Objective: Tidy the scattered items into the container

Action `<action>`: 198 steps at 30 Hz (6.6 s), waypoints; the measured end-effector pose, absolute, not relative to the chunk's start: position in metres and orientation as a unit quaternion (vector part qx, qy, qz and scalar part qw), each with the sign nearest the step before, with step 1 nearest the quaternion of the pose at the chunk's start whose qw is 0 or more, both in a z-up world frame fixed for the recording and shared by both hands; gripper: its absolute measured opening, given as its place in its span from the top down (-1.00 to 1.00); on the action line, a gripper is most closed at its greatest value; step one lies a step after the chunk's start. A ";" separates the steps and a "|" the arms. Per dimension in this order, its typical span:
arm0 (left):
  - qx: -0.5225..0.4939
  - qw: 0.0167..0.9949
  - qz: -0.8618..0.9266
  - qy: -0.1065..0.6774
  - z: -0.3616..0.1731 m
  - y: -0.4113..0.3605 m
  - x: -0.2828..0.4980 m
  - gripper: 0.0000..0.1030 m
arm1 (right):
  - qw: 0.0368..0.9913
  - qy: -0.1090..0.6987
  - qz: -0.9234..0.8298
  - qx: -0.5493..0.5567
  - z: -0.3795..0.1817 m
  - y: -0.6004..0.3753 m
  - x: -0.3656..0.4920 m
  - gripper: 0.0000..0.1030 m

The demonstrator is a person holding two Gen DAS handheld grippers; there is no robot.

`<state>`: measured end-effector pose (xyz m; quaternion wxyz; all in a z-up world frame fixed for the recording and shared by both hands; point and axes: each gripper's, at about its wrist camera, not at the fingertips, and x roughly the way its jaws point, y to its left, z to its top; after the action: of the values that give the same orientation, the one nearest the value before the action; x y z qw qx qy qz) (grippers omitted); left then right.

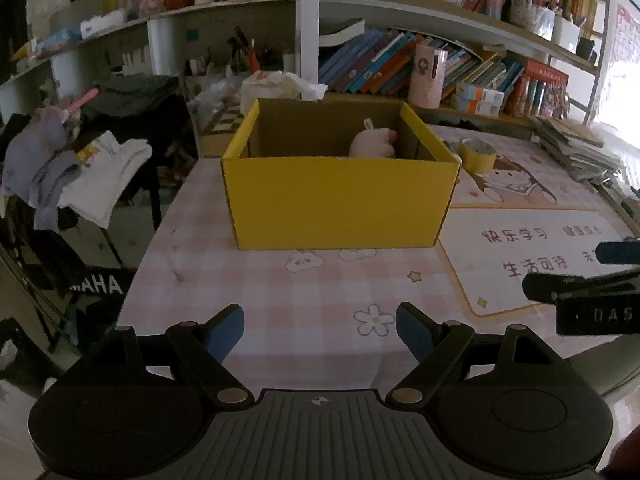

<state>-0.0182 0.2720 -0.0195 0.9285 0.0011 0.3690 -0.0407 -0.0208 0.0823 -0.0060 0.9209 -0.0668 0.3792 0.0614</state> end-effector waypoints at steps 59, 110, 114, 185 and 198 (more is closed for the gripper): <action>0.041 0.921 -0.064 0.383 -0.038 0.005 0.179 -0.65 | 0.919 0.382 0.083 -0.043 -0.027 -0.157 0.195 -0.92; -0.006 0.922 0.070 0.380 -0.096 0.017 0.312 0.19 | 0.869 0.437 0.226 -0.054 -0.080 -0.121 0.381 -0.75; -0.015 0.927 0.051 0.372 -0.083 0.012 0.298 0.19 | 0.870 0.442 0.215 -0.040 -0.075 -0.134 0.369 -0.75; 0.035 0.929 -0.149 0.336 0.000 0.194 0.014 0.18 | 0.902 0.417 0.115 0.006 -0.003 0.018 0.012 -0.75; 0.013 0.931 -0.071 0.358 -0.009 0.255 0.010 0.18 | 0.886 0.428 0.177 -0.018 -0.011 0.071 0.019 -0.75</action>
<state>0.0104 0.2548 -0.0091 0.9310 0.0131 0.3577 -0.0713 0.0185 0.0712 -0.0112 0.8860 -0.0183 0.4282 0.1771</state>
